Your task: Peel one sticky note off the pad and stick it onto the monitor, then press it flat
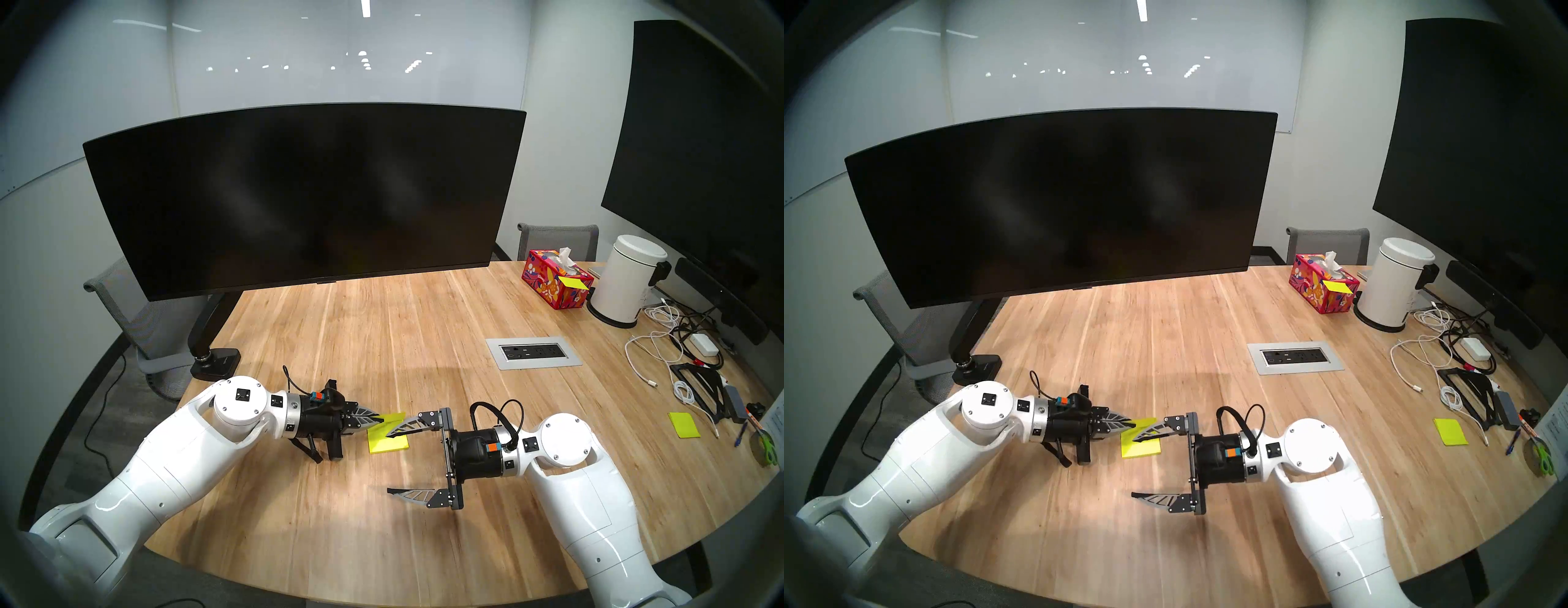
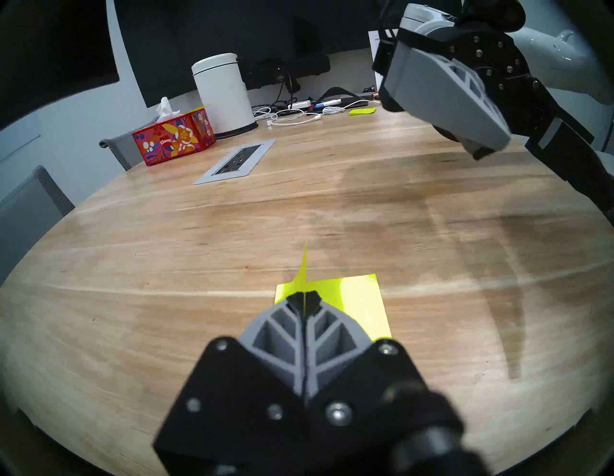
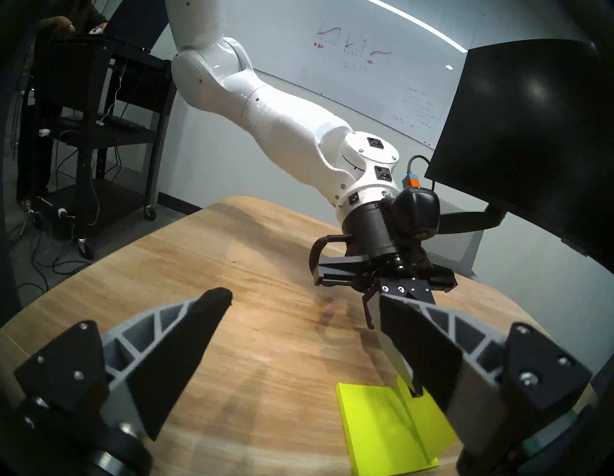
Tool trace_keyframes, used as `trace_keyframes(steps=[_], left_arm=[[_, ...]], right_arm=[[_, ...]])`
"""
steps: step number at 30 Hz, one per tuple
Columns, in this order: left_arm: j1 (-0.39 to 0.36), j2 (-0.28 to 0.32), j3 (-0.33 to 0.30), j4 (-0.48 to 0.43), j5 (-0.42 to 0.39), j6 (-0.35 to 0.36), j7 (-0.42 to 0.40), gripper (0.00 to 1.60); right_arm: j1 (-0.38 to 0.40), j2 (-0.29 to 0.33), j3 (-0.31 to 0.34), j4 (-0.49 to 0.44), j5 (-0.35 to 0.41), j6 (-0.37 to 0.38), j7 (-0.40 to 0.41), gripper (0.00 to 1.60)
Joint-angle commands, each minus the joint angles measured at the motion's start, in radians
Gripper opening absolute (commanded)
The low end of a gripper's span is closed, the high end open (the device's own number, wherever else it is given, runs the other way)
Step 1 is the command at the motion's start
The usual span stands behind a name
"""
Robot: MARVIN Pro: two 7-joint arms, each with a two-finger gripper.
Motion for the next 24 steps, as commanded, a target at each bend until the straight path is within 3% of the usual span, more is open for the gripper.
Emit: trace_keyframes(steps=[1,6,15,24], left_arm=[[0.004,0.005,-0.008,-0.025,-0.005,0.003,0.005,0.00],[0.013,0.003,-0.012,-0.029,-0.006,0.010,0.021,0.00],[0.029,0.012,-0.024,-0.058,-0.019,0.027,0.033,0.00],[0.049,0.030,-0.035,-0.087,-0.035,0.031,0.032,0.00]], right_arm=[[0.006,-0.014,-0.002,-0.007,0.004,-0.007,-0.011,0.00],[0.004,-0.018,-0.008,-0.009,-0.011,-0.001,-0.023,0.00],[0.039,-0.044,-0.074,-0.010,-0.179,0.022,-0.080,0.00],[0.096,-0.076,-0.093,0.039,-0.244,0.051,-0.105,0.00]])
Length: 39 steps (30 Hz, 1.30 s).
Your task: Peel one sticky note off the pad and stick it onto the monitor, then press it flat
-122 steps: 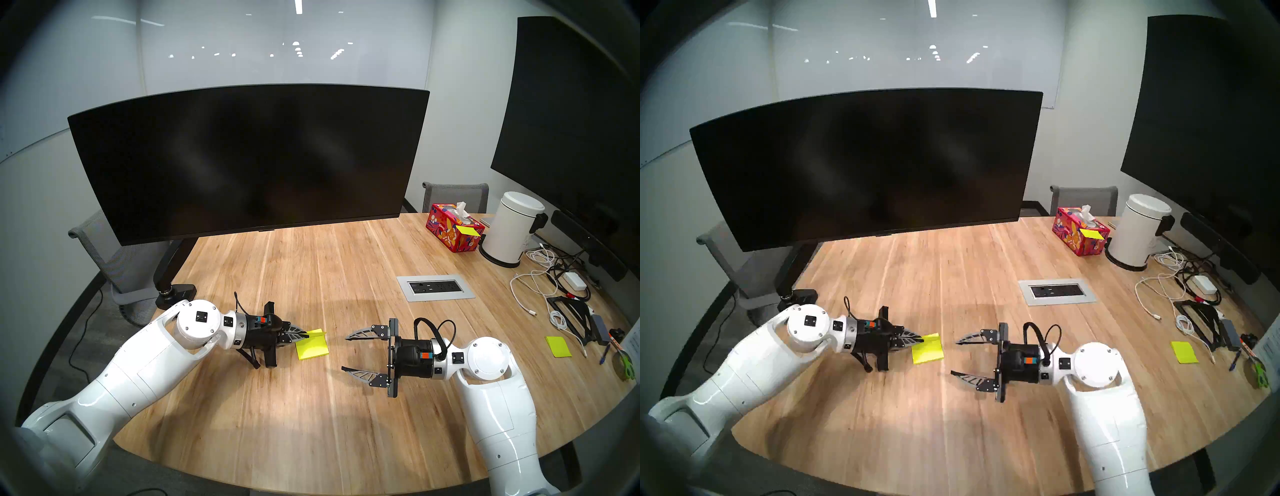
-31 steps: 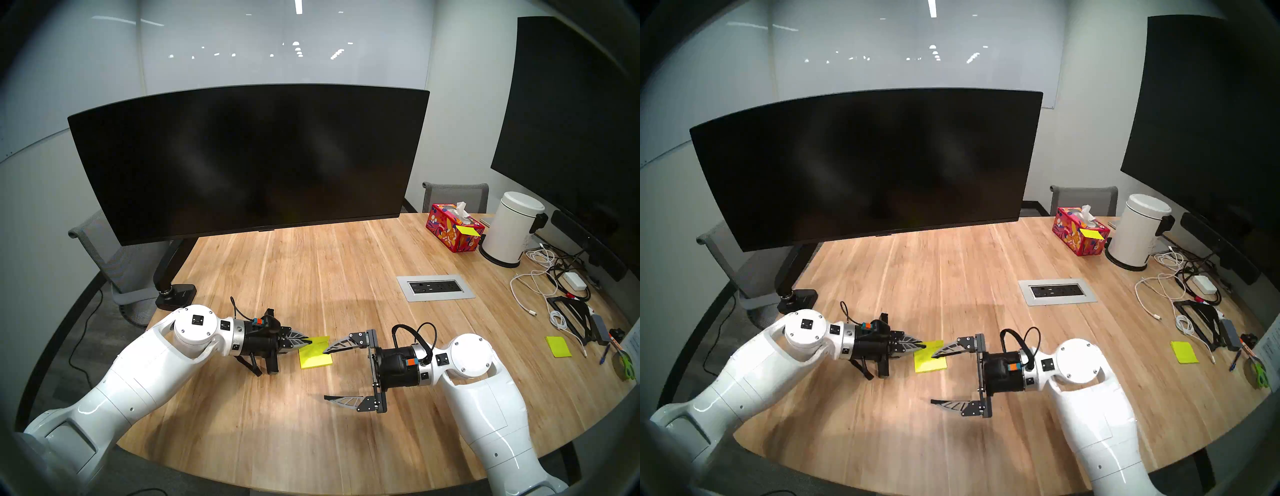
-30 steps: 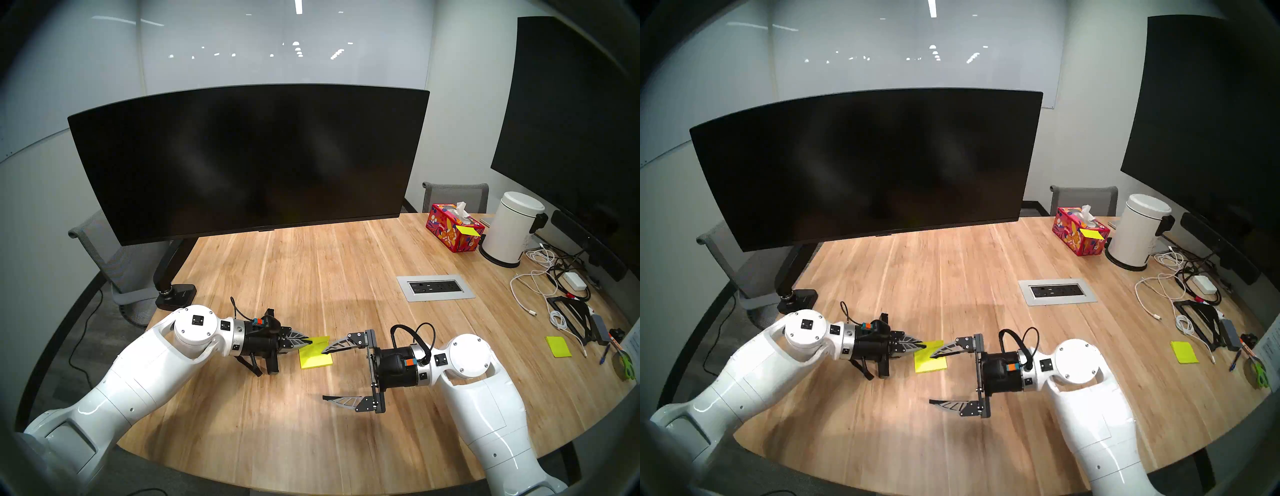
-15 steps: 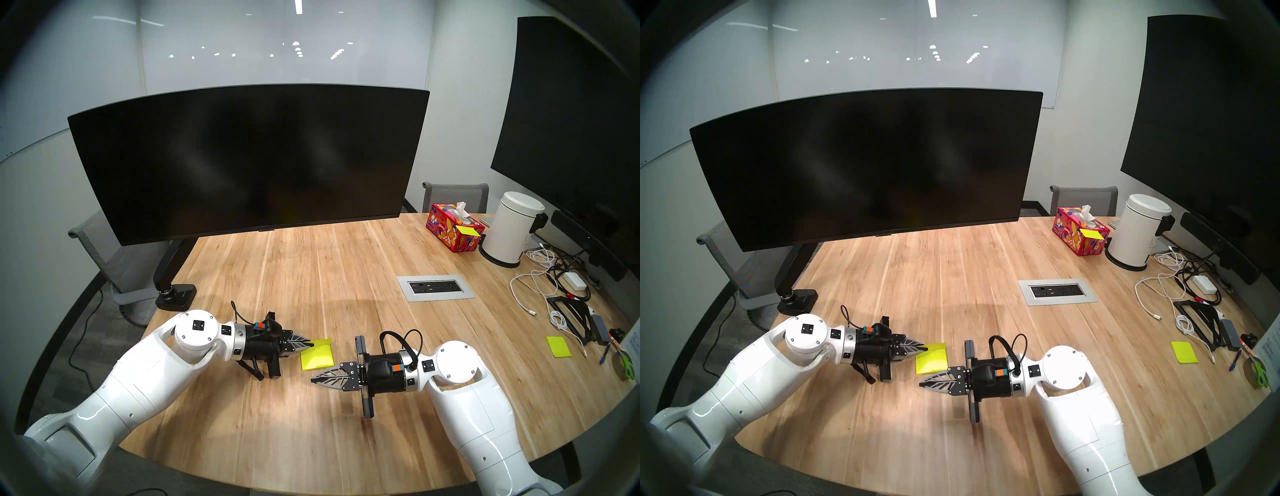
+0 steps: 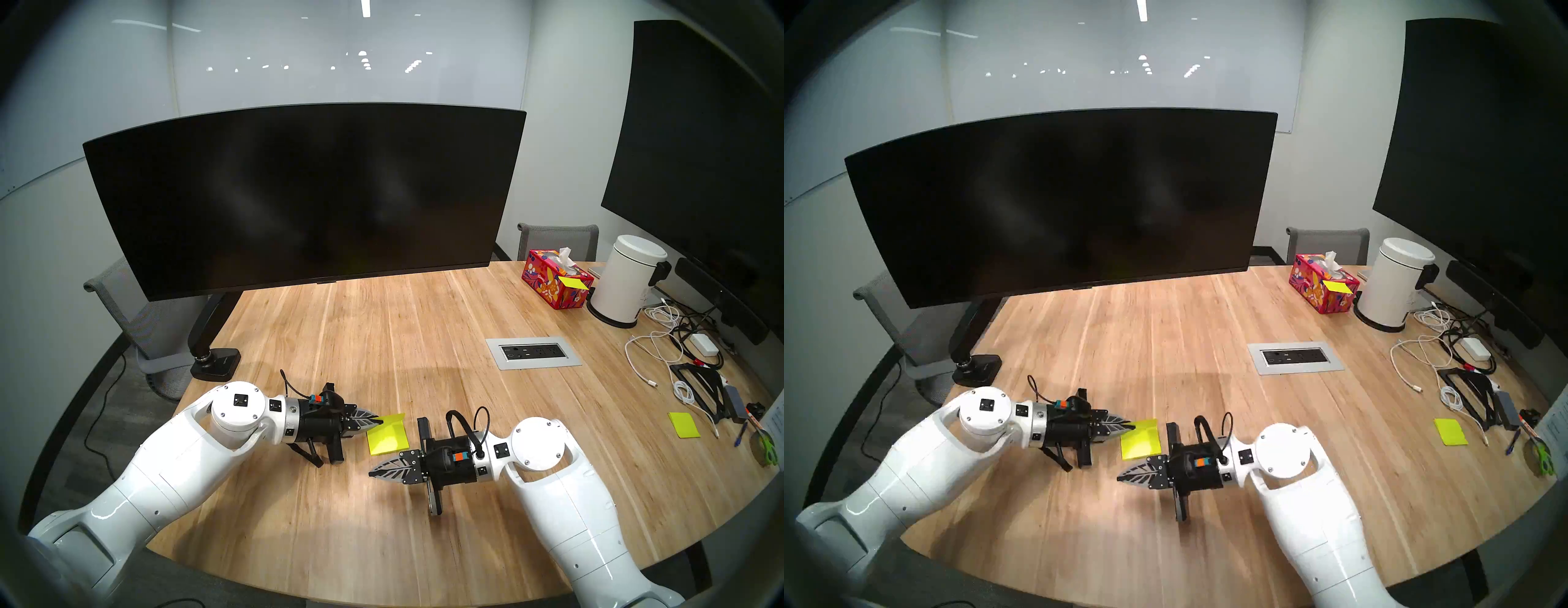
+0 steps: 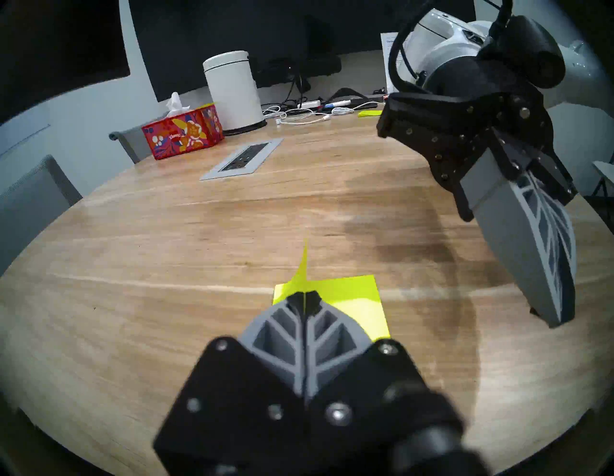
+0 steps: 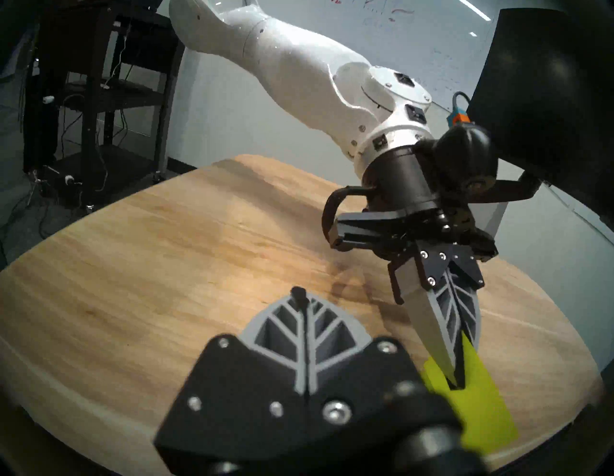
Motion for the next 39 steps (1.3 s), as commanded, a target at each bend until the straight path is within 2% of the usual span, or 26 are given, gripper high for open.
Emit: trace_keyframes(steps=[1,20,39], left_arm=[[0.006,0.012,-0.013,-0.039,-0.018,-0.009,-0.008,0.00],[0.034,0.030,-0.017,-0.071,-0.026,-0.011,-0.010,0.00],[0.035,0.038,-0.016,-0.065,-0.028,-0.017,0.000,0.00]], right_arm=[[0.064,-0.036,-0.004,0.013,-0.009,0.019,-0.020,0.00],[0.130,-0.026,-0.019,0.054,-0.111,0.027,-0.037,0.00],[0.124,-0.002,0.002,0.050,-0.105,0.006,0.007,0.00]])
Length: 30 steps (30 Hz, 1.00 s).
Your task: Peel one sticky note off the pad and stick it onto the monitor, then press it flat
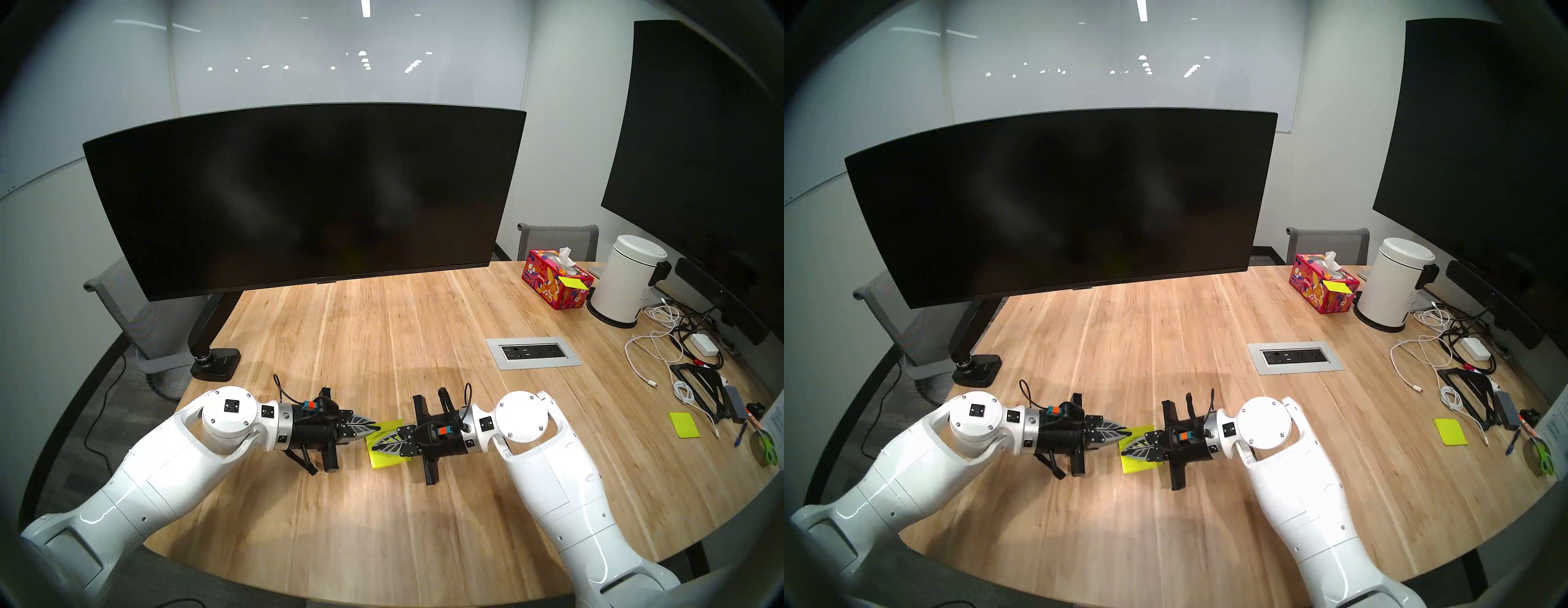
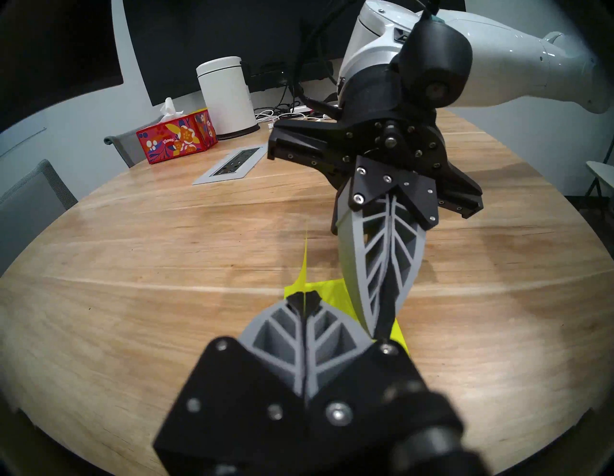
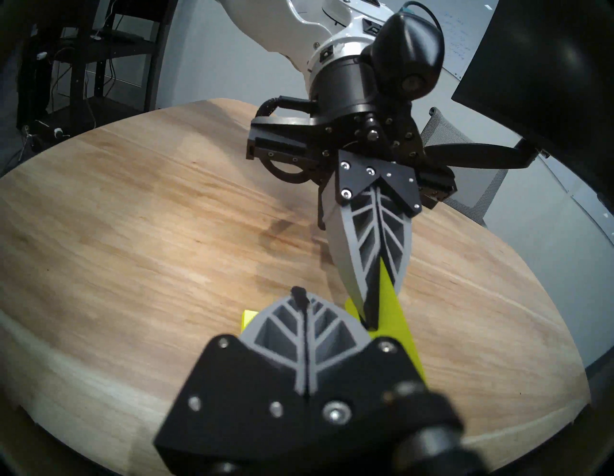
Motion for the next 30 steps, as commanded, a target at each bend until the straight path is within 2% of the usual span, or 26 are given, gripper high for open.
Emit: trace_keyframes(steps=[1,30], left_arm=[[-0.007,-0.002,-0.006,-0.011,-0.007,-0.008,-0.002,0.00],[-0.002,0.003,-0.003,-0.022,-0.020,-0.008,-0.006,0.00]], right_arm=[[0.005,0.009,0.005,-0.018,0.024,-0.003,0.027,0.00],[0.039,-0.008,-0.023,0.044,-0.049,-0.033,0.010,0.00]])
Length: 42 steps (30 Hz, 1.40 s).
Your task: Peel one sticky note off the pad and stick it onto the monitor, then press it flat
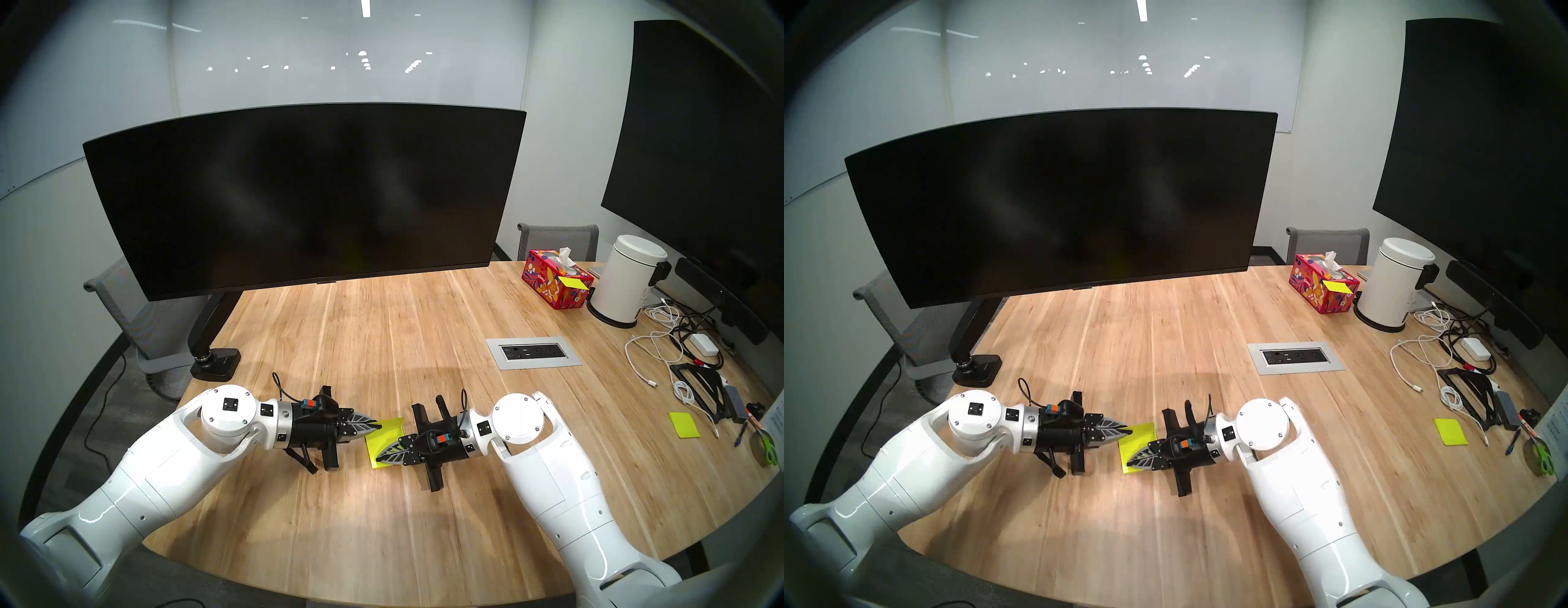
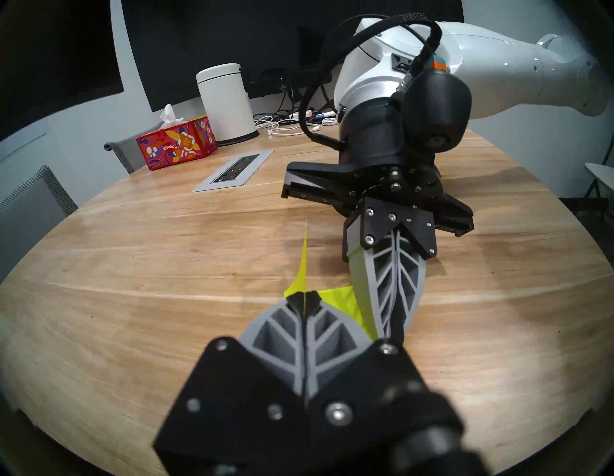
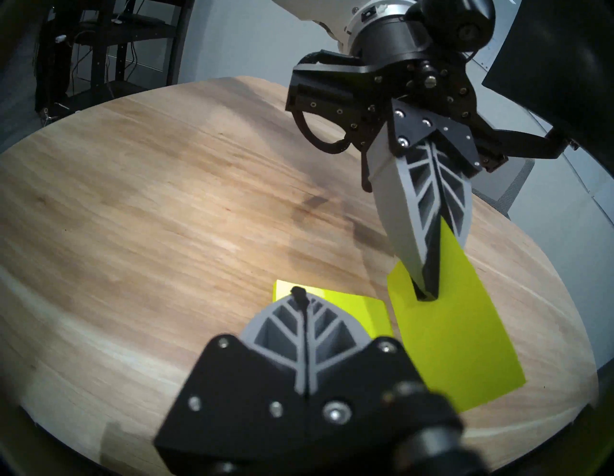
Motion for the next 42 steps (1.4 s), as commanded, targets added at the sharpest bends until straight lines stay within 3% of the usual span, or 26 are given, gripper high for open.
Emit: trace_keyframes(steps=[1,12,22,29,36,42], left_arm=[[0.000,-0.001,-0.002,-0.014,-0.003,-0.001,0.000,0.00],[0.013,0.014,-0.016,-0.051,-0.002,-0.011,0.017,0.00],[0.068,0.084,-0.046,-0.212,0.029,-0.059,0.058,0.00],[0.109,0.130,-0.056,-0.297,0.128,-0.109,0.108,0.00],[0.162,0.192,-0.099,-0.362,0.221,-0.148,0.176,0.00],[0.205,0.244,-0.137,-0.412,0.387,-0.213,0.278,0.00]], right_arm=[[0.019,-0.008,0.003,-0.006,0.006,-0.003,-0.002,0.00],[0.018,-0.006,0.000,-0.009,0.008,0.000,0.004,0.00],[0.013,-0.009,0.015,-0.019,0.036,0.002,0.008,0.00],[0.017,-0.025,0.064,-0.042,0.114,0.041,0.031,0.00],[0.026,-0.022,0.103,-0.048,0.147,0.054,0.042,0.00],[0.031,-0.025,0.124,-0.049,0.156,0.057,0.048,0.00]])
